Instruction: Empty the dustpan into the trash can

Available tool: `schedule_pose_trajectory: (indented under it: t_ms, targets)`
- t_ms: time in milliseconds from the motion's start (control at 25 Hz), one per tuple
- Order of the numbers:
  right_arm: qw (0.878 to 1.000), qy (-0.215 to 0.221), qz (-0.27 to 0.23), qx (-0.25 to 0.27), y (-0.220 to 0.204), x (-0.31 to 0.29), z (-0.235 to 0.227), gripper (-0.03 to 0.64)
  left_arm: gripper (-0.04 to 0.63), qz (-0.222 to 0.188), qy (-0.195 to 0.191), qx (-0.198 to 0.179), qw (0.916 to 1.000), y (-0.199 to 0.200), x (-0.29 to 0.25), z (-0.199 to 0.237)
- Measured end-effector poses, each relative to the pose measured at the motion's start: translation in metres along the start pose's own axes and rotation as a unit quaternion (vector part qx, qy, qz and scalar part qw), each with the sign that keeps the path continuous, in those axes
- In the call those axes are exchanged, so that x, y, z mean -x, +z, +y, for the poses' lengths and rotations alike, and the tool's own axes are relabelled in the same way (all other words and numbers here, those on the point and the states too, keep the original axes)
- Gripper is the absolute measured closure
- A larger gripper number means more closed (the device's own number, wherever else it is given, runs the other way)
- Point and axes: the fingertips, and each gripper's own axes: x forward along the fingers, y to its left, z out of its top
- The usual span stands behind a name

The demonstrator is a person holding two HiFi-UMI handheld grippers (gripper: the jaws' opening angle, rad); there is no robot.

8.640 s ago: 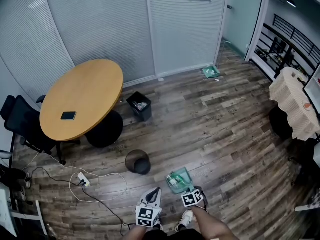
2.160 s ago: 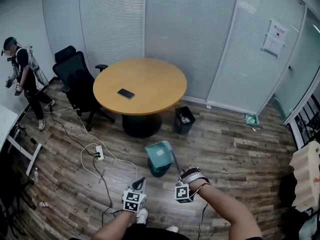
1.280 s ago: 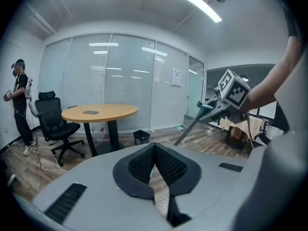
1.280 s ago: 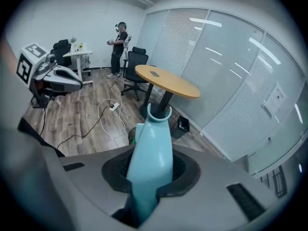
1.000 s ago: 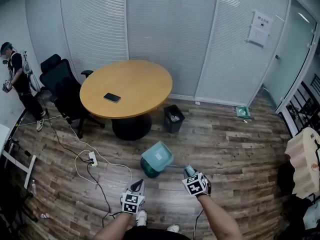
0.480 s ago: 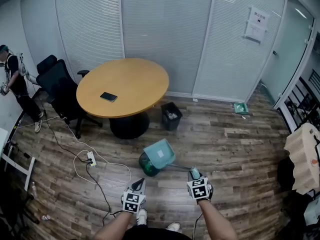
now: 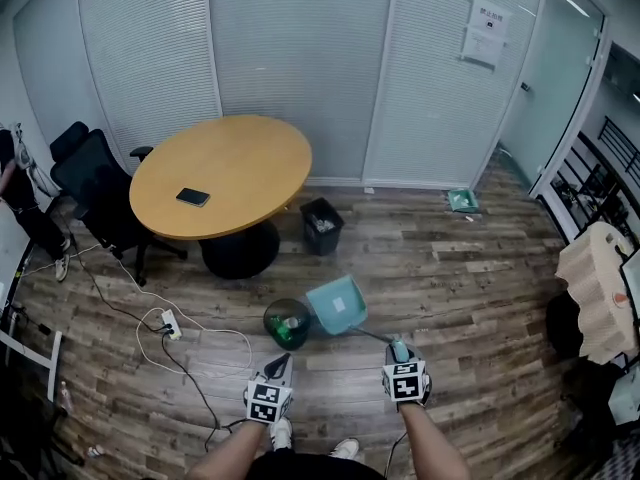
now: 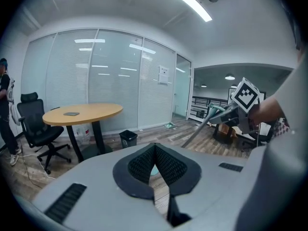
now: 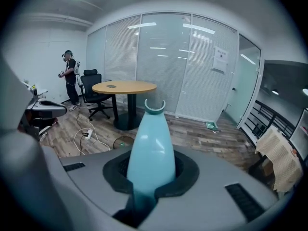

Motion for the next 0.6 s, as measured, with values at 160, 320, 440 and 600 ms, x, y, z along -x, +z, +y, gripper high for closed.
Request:
schedule_pose_trajectory:
  t_ms: [160,320,440,600]
  targets:
    - [1.0,-0.015,0.02,-0.018,-0.028,0.001,-0.014,0.543,0.584,0.004,-0.012,-0.005,0.9999,-0.001,-0.006,-0.013]
    - [0.998,-0.025,0.046,-0.035,-0.057,-0.004,-0.021,0.543,0.584,0.01,-0.022,-0.008,0.9997,-0.002,-0.01,-0.021]
    - [0.996,-0.031,0.068,-0.046,-0.08,-0.009,-0.023,0.543,0.584,0.02,-0.026,-0.009,0.9994,-0.01,-0.011,-0.025]
    - [0.993,-0.032,0.1,-0.058,-0.109,-0.018,-0.018,0.543,0.584,0.035,-0.03,-0.004,0.9989,-0.024,-0.014,-0.026]
